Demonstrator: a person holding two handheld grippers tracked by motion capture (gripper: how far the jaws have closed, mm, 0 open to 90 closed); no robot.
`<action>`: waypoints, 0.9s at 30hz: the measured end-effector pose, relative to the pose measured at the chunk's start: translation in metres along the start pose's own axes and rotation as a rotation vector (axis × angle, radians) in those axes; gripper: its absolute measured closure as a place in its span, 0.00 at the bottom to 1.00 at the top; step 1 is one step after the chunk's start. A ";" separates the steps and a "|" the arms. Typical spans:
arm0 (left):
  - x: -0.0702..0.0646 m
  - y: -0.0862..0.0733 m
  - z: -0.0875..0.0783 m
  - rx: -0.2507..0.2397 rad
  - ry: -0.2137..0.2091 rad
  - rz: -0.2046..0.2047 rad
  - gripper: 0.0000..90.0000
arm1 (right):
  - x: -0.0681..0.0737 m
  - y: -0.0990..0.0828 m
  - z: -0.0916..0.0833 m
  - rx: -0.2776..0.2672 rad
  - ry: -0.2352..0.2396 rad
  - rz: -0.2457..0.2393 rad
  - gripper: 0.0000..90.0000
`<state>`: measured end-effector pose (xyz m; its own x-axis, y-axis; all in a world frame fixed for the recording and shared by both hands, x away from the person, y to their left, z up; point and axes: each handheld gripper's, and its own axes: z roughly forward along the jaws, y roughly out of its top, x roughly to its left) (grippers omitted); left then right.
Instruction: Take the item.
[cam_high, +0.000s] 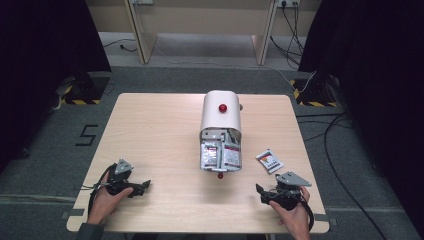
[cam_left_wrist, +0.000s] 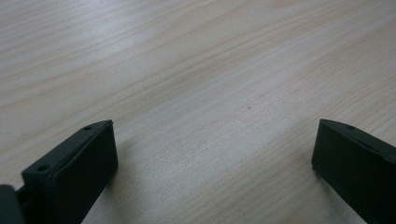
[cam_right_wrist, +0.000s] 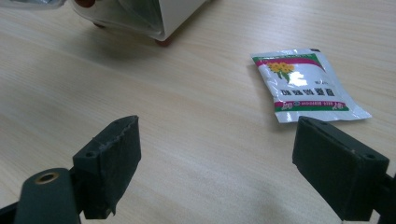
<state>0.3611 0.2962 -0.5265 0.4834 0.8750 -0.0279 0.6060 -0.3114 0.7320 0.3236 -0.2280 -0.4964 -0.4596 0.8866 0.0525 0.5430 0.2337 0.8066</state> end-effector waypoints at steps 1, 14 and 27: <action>0.000 0.000 0.000 0.000 0.000 0.000 0.00 | 0.000 -0.001 0.000 -0.001 -0.003 -0.008 0.18; 0.000 0.000 0.000 0.000 -0.001 0.000 0.00 | 0.004 -0.015 -0.006 0.023 -0.030 -0.008 0.18; 0.000 0.000 0.000 0.000 -0.001 0.000 0.00 | 0.007 -0.034 -0.010 0.045 -0.041 0.016 0.18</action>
<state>0.3609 0.2962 -0.5265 0.4840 0.8746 -0.0281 0.6059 -0.3118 0.7319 0.2954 -0.2336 -0.5174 -0.4216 0.9059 0.0402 0.5816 0.2362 0.7784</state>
